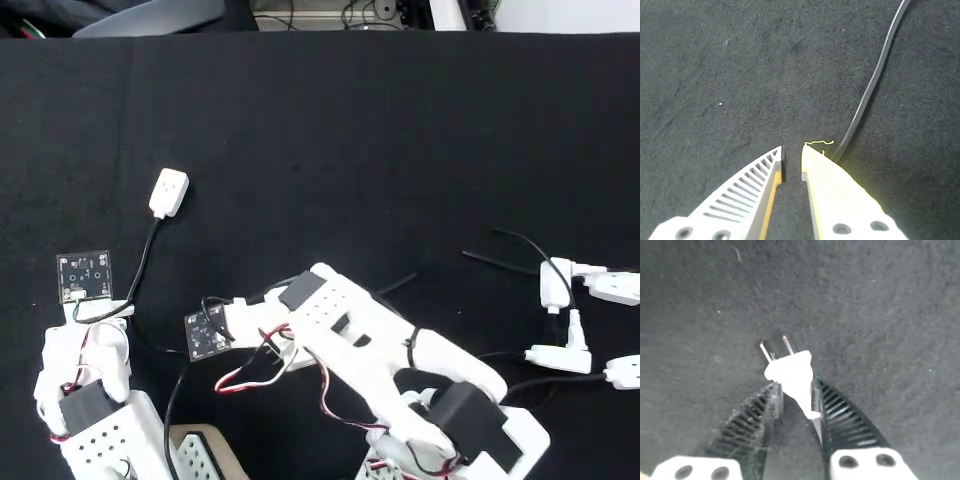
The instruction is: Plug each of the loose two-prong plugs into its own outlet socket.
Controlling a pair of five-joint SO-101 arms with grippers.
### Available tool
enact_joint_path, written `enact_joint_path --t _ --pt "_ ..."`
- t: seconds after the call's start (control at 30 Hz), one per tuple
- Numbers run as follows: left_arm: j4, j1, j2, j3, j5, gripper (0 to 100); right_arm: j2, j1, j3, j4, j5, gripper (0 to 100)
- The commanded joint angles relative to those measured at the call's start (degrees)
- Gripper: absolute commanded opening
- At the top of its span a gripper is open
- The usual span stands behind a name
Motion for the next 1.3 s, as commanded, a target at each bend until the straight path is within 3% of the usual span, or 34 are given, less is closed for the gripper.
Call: enact_joint_path --t 0.0,0.33,0.77,1.0,1.27 --pt "0.18 -0.57 -0.26 0.04 0.18 8 -5.23 -0.88 0.48 -0.44 -1.76 10.7" --pt "0.18 -0.57 -0.26 0.04 0.18 8 -23.87 -4.40 10.77 2.73 -1.32 10.9" --pt "0.18 -0.57 -0.26 0.04 0.18 8 -23.08 -5.36 14.64 -2.99 -1.14 10.9" --pt "0.18 -0.75 -0.26 0.04 0.18 8 -12.70 -1.32 12.26 -9.14 -0.09 10.9" --pt "0.18 -0.66 -0.26 0.04 0.18 8 -6.29 -0.26 9.89 -9.49 1.76 10.9"
